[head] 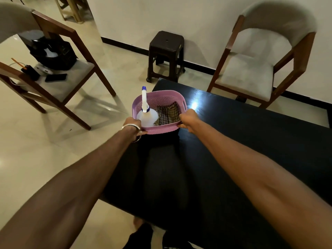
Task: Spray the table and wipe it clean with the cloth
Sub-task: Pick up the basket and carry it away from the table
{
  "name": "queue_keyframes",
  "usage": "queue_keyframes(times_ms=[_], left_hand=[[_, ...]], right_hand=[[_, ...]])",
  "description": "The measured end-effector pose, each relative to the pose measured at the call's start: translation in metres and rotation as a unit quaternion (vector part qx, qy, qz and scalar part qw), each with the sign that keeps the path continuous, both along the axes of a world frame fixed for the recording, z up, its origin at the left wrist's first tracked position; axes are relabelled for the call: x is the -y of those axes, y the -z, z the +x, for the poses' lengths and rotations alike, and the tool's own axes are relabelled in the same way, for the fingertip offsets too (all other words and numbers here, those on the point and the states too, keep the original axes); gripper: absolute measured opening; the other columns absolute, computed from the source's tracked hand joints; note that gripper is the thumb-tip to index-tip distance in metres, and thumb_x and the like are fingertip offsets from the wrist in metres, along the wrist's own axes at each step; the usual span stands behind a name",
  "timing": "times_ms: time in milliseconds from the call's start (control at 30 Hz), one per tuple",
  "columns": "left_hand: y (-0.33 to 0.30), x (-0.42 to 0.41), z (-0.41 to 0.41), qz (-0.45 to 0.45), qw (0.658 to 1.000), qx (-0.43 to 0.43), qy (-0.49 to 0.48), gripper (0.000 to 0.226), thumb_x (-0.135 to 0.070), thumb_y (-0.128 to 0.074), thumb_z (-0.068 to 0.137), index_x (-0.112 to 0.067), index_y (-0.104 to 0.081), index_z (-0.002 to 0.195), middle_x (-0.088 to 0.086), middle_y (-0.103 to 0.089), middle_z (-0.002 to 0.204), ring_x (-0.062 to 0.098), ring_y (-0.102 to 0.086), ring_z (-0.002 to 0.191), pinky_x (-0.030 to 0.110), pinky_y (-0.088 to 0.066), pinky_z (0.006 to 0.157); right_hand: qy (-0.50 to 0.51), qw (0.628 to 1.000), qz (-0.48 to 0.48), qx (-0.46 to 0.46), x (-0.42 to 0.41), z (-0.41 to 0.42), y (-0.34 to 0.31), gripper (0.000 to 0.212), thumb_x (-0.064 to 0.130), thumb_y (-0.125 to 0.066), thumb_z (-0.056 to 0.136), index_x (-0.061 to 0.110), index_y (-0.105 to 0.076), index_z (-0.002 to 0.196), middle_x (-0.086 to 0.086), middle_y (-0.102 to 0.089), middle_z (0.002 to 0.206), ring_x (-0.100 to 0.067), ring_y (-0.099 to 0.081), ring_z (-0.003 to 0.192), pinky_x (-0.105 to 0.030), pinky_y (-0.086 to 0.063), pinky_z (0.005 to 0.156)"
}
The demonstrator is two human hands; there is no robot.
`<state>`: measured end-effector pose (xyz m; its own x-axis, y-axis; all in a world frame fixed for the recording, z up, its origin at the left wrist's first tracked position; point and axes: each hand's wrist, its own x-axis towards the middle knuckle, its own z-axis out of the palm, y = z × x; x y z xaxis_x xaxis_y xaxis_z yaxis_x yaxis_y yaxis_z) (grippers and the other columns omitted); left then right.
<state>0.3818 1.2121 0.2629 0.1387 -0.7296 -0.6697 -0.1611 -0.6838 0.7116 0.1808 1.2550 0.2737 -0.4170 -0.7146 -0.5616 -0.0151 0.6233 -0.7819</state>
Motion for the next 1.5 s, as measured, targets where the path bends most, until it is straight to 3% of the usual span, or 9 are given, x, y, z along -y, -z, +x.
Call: queue_keyframes(times_ms=[100,200,500,700,900,1000,1167,1333,1500], left_hand=[[-0.004,0.014,0.017,-0.006,1.0,-0.012,0.02,0.032,-0.001,-0.048,0.094,0.003,-0.045,0.126,0.021,-0.053,0.125,0.043,-0.06,0.102,0.05,-0.058,0.07],[-0.007,0.03,0.041,-0.012,0.999,-0.013,0.043,0.02,0.0,-0.049,0.093,0.002,-0.048,0.114,0.023,-0.055,0.123,0.044,-0.062,0.1,0.052,-0.058,0.073],[-0.013,0.098,0.145,-0.014,0.993,-0.028,0.11,0.032,0.002,-0.046,0.095,0.005,-0.046,0.126,0.026,-0.051,0.129,0.05,-0.056,0.108,0.056,-0.056,0.077],[-0.03,0.135,0.212,-0.017,0.986,0.005,0.165,0.031,-0.004,-0.05,0.096,0.002,-0.048,0.126,0.024,-0.053,0.124,0.048,-0.059,0.102,0.044,-0.058,0.057],[-0.037,0.179,0.263,-0.025,0.984,0.021,0.173,0.032,-0.009,-0.053,0.095,0.002,-0.047,0.125,0.021,-0.052,0.118,0.051,-0.056,0.104,0.059,-0.055,0.078],[-0.038,0.202,0.28,-0.028,0.983,0.035,0.18,0.033,-0.012,-0.054,0.095,0.002,-0.049,0.124,0.021,-0.054,0.119,0.048,-0.057,0.103,0.057,-0.056,0.079],[-0.034,0.246,0.292,-0.026,0.982,0.043,0.184,0.033,-0.014,-0.054,0.096,0.0,-0.049,0.125,0.019,-0.054,0.115,0.045,-0.06,0.099,0.053,-0.058,0.075],[-0.022,0.304,0.287,-0.03,0.977,0.066,0.2,0.032,-0.016,-0.055,0.095,0.0,-0.05,0.123,0.018,-0.057,0.113,0.043,-0.062,0.098,0.054,-0.057,0.08],[-0.011,0.381,0.261,-0.023,0.979,0.059,0.195,0.021,-0.011,-0.053,0.095,-0.002,-0.05,0.114,0.017,-0.055,0.105,0.042,-0.061,0.092,0.055,-0.057,0.078]], right_hand=[[0.013,1.0,-0.008,-0.006,0.004,0.017,-0.008,0.013,-0.007,-0.048,0.095,0.004,-0.055,0.09,-0.015,-0.062,0.106,-0.03,-0.068,0.094,-0.035,-0.062,0.069],[0.041,0.999,-0.016,-0.008,0.014,0.041,-0.014,0.024,-0.01,-0.046,0.092,0.008,-0.052,0.077,-0.015,-0.062,0.097,-0.031,-0.069,0.089,-0.041,-0.062,0.074],[0.112,0.993,-0.018,-0.012,0.053,0.157,-0.021,0.019,-0.01,-0.045,0.093,0.0,-0.057,0.103,-0.022,-0.065,0.116,-0.035,-0.069,0.101,-0.048,-0.061,0.082],[0.152,0.988,-0.007,-0.002,0.078,0.232,-0.023,0.02,-0.007,-0.049,0.096,-0.007,-0.058,0.114,-0.021,-0.065,0.114,-0.033,-0.07,0.097,-0.045,-0.062,0.078],[0.162,0.987,-0.019,0.003,0.114,0.284,-0.03,0.012,-0.008,-0.049,0.096,0.002,-0.054,0.098,-0.014,-0.061,0.102,-0.031,-0.068,0.095,-0.038,-0.063,0.073],[0.159,0.987,-0.021,0.007,0.136,0.3,-0.029,0.013,-0.006,-0.048,0.098,0.003,-0.055,0.091,-0.014,-0.061,0.098,-0.032,-0.069,0.096,-0.038,-0.063,0.074],[0.153,0.988,-0.03,0.012,0.18,0.312,-0.021,0.022,-0.002,-0.05,0.1,0.012,-0.05,0.083,-0.008,-0.058,0.09,-0.023,-0.066,0.081,-0.029,-0.061,0.057],[0.152,0.988,-0.02,0.01,0.236,0.305,-0.011,0.017,0.0,-0.051,0.1,0.011,-0.051,0.087,-0.013,-0.061,0.102,-0.03,-0.068,0.098,-0.044,-0.062,0.08],[0.15,0.989,-0.015,-0.002,0.309,0.282,-0.003,0.006,0.003,-0.052,0.101,0.007,-0.053,0.106,-0.015,-0.061,0.11,-0.03,-0.066,0.101,-0.039,-0.063,0.077]])
